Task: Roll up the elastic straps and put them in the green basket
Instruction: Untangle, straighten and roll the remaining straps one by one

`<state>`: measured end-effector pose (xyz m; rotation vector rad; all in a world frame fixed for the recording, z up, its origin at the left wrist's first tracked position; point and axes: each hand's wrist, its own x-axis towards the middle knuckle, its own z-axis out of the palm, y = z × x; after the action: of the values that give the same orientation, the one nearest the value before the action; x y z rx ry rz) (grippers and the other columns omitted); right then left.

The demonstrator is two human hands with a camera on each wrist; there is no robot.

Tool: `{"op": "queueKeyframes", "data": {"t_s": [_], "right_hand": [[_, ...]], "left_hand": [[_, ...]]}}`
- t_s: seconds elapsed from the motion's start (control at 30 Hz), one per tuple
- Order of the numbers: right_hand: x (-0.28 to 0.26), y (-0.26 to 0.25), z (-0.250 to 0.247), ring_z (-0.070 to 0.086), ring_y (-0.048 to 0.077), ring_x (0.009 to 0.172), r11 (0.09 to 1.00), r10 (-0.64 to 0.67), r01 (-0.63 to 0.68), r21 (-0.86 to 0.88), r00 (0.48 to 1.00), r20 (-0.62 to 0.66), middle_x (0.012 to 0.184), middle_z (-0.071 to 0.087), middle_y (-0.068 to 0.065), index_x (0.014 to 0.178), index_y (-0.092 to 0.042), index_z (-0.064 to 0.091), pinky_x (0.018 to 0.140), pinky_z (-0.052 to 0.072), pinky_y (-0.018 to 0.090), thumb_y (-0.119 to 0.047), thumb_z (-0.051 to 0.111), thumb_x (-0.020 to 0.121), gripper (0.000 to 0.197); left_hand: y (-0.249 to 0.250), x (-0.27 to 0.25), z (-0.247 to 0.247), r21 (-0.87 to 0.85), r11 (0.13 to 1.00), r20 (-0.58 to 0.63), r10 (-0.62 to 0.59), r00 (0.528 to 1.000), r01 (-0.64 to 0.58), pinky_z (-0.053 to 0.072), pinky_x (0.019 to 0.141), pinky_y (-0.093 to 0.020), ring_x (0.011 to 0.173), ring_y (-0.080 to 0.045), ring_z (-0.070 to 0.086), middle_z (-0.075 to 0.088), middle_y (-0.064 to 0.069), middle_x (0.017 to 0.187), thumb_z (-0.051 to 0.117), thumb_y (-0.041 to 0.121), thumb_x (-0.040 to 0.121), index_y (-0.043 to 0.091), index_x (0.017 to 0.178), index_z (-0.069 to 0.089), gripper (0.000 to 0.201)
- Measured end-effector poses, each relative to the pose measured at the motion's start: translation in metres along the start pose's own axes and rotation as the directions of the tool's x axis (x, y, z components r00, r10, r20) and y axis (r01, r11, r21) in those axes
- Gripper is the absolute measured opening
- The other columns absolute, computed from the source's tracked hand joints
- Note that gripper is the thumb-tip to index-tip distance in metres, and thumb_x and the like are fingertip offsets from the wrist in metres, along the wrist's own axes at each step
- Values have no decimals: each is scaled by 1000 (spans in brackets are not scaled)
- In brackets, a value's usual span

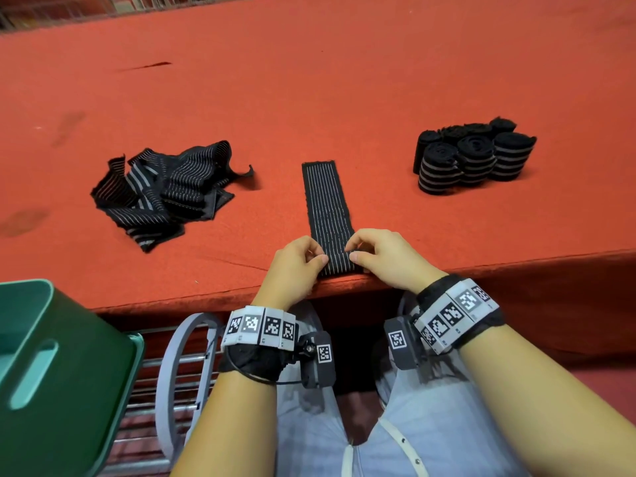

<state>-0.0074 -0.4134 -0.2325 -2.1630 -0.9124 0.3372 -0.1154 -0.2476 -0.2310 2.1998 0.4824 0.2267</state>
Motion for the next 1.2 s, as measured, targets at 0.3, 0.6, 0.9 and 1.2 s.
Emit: {"op": "queueKeyframes", "data": {"t_s": [0.3, 0.6, 0.9, 1.2], "right_hand": [[3, 3, 7, 56, 5, 79, 999, 32, -33, -15, 998, -56, 77, 59, -19, 86, -29, 68, 78, 41, 27, -22, 66, 90, 8], [5, 4, 16, 54, 14, 86, 993, 12, -31, -110, 985, -169, 86, 52, -10, 95, -27, 67, 82, 46, 35, -27, 66, 90, 5], [-1, 11, 16, 49, -3, 73, 992, -61, 53, -112, 995, -76, 104, 49, -13, 109, -31, 66, 81, 49, 34, -33, 73, 82, 28], [0, 5, 6, 55, 10, 89, 990, -73, 67, -125, 996, -42, 94, 58, -10, 111, -25, 68, 81, 40, 28, -27, 70, 89, 22]], "left_hand": [[-3, 1, 5, 57, 996, -34, 70, 997, -68, 55, 75, -49, 76, -19, 60, 61, 4, 83, 68, 24, 86, 32, 81, 58, 13], [-3, 1, 2, 167, 984, -5, 68, 998, -66, 47, 86, -28, 85, -10, 52, 54, 5, 102, 84, 13, 72, 26, 103, 69, 36], [-1, 3, 2, 210, 973, -1, 96, 995, -94, 45, 91, -31, 96, -14, 57, 53, 5, 105, 70, 20, 89, 19, 114, 69, 24], [3, 2, -2, 124, 991, 33, 44, 998, -48, 56, 79, -51, 72, -23, 60, 58, 8, 78, 63, 20, 92, 25, 103, 57, 13]]}}
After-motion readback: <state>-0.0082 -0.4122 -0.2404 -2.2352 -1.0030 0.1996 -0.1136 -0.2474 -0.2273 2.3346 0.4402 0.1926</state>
